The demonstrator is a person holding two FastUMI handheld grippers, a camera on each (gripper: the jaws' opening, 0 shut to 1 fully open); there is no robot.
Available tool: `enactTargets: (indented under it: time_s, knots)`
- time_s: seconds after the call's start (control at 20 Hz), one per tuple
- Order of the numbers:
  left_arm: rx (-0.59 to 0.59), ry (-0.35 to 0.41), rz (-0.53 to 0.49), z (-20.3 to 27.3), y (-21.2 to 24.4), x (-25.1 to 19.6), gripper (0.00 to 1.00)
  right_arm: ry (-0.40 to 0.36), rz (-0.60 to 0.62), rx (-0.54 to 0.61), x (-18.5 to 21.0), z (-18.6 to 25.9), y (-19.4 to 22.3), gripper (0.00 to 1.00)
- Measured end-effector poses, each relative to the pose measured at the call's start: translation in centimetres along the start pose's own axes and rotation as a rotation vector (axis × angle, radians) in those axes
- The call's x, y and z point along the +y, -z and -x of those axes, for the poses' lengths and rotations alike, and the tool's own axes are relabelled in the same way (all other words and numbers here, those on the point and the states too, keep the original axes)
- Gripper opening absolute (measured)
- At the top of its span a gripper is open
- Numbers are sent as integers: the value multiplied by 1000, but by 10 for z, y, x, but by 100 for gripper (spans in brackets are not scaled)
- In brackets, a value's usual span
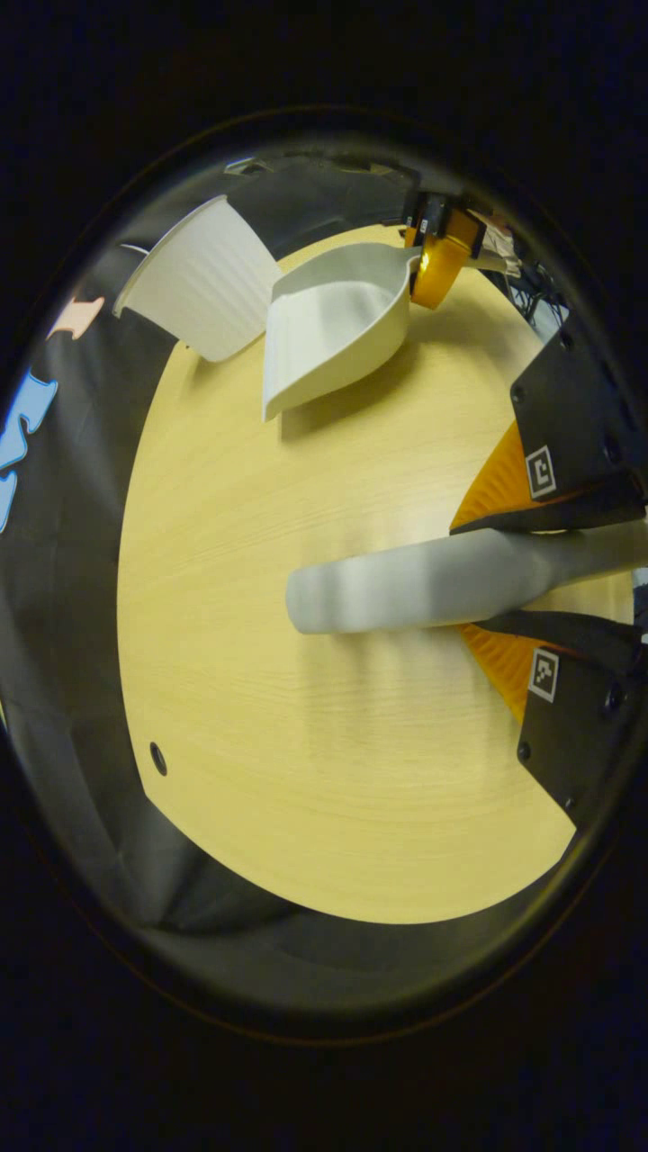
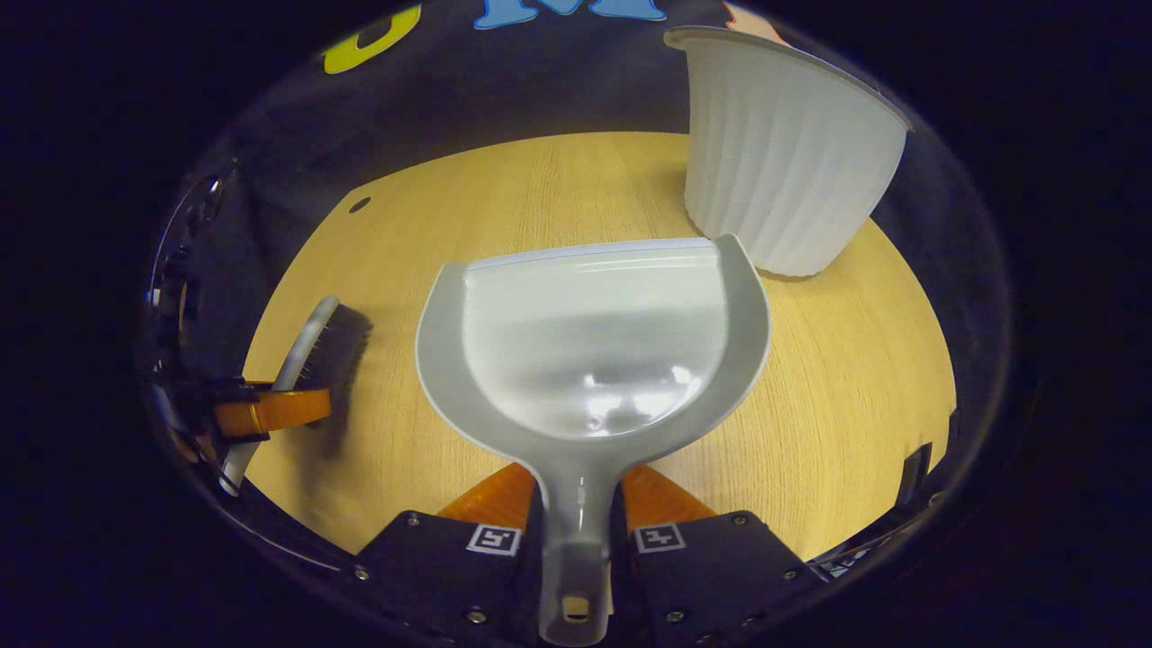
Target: Pick up the small broom and dustpan from the desktop, sweep the trash into the dustpan with the broom, and then empty the trash into the garbage bin.
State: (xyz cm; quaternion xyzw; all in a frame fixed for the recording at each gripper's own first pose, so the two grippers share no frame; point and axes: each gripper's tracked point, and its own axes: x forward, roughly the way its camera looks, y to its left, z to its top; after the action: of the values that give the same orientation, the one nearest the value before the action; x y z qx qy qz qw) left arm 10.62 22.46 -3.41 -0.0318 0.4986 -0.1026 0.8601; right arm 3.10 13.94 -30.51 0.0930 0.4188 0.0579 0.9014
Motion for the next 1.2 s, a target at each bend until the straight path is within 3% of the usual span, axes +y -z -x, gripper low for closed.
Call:
enactTargets:
  time_s: [0.25, 0.3, 0.8, 1.0, 1.05, 1.1, 1.2]
  knots:
    - [9, -21, -16, 14, -16, 5, 44, -5, -13, 19, -1, 1, 4, 31]
    - [8, -27, -25, 11, -17, 1, 49, -7, -19, 23, 0, 2, 3, 31]
    - [28, -39, -17, 14, -17, 0, 46, -29, -57, 66, 1, 4, 4, 35]
    - [22, -46, 0, 22, -18, 5, 52, -22, -58, 76, -2, 5, 2, 36]
    - [18, -47, 3, 25, -20, 6, 53, -21, -52, 77, -4, 6, 1, 37]
    - [10, -52, -1, 29, -22, 7, 54, -8, -42, 76, -6, 7, 2, 54]
    - [-20, -70, -22, 40, -32, 11, 53, -7, -29, 75, -8, 8, 2, 67]
